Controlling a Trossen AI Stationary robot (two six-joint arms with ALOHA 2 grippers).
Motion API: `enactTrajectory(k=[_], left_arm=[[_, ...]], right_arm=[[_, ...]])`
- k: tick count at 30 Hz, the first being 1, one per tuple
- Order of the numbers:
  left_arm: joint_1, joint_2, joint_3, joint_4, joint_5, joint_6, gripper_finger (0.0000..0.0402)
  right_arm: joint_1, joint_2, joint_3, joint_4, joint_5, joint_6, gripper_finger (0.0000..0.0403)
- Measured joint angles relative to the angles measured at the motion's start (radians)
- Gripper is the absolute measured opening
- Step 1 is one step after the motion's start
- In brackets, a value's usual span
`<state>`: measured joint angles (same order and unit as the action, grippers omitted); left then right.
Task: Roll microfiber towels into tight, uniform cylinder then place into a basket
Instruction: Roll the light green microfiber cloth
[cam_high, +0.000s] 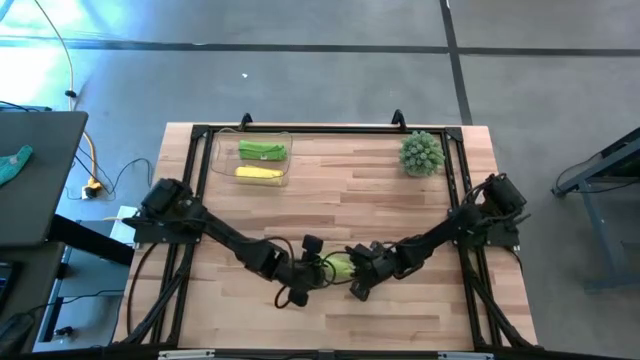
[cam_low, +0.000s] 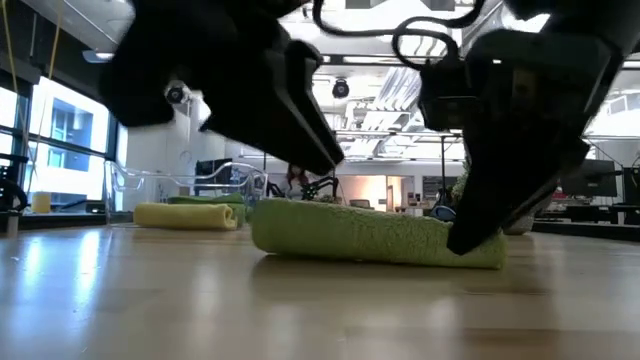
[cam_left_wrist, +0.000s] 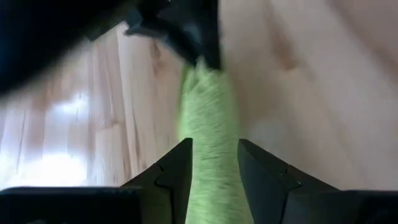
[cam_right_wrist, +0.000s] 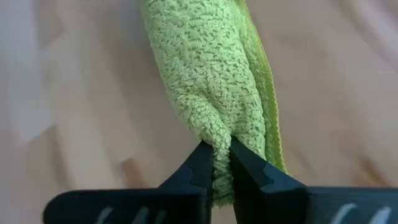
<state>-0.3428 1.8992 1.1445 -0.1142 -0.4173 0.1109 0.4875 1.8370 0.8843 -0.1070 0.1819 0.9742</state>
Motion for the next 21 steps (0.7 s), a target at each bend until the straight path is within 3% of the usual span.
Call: enactTrajectory(k=[4, 12, 21], left_arm=[[0.011, 0.048, 0.000, 0.016, -0.025, -0.018, 0.0118], [0.013, 0.083, 0.000, 0.038, 0.092, -0.085, 0.0118], [0.008, 0.084, 0.000, 0.069, 0.106, -0.132, 0.0118]], right_arm=[[-0.020, 0.002, -0.002, 0.040, -0.064, -0.009, 0.0018], [-0.054, 0.001, -0.002, 0.040, -0.118, -0.005, 0.0018], [-0.087, 0.002, -0.002, 0.053, -0.165, -0.004, 0.0018]])
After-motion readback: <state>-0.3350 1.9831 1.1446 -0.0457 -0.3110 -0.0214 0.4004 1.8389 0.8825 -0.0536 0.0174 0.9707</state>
